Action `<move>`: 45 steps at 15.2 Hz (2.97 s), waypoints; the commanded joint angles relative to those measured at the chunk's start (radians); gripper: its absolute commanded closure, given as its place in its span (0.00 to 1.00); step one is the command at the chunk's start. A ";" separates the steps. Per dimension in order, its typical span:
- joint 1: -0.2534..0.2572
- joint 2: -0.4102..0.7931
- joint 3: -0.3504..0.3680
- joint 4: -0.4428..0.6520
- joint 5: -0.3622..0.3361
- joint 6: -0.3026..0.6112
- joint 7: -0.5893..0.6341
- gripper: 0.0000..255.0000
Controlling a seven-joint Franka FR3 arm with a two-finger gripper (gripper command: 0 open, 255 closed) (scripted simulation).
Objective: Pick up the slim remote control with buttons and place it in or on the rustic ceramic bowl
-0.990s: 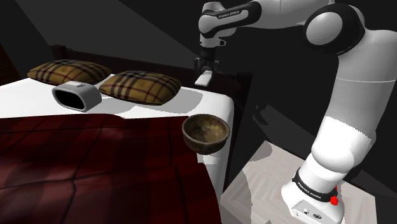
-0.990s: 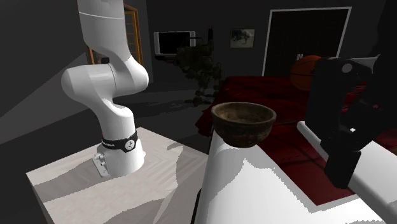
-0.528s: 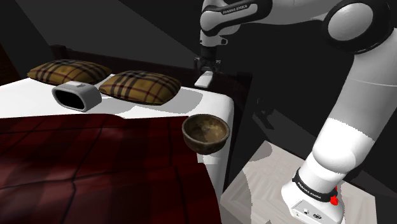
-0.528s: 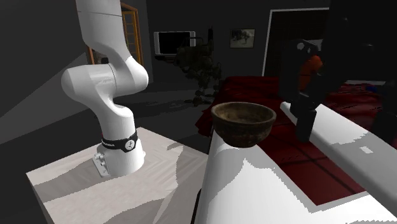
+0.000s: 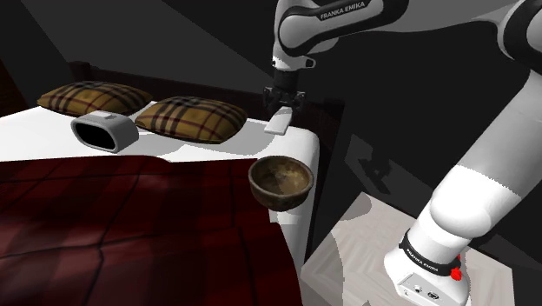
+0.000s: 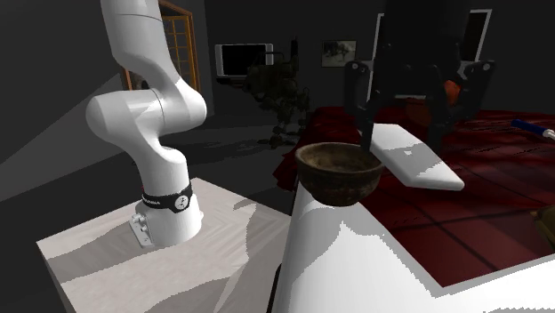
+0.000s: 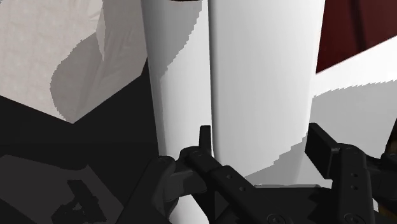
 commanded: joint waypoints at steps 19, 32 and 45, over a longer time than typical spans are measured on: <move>0.154 -0.297 0.179 -0.342 0.132 0.064 0.257 1.00; 0.154 -0.257 0.196 -0.428 0.133 0.189 0.260 1.00; 0.153 -0.298 0.178 -0.333 0.131 0.054 0.256 0.00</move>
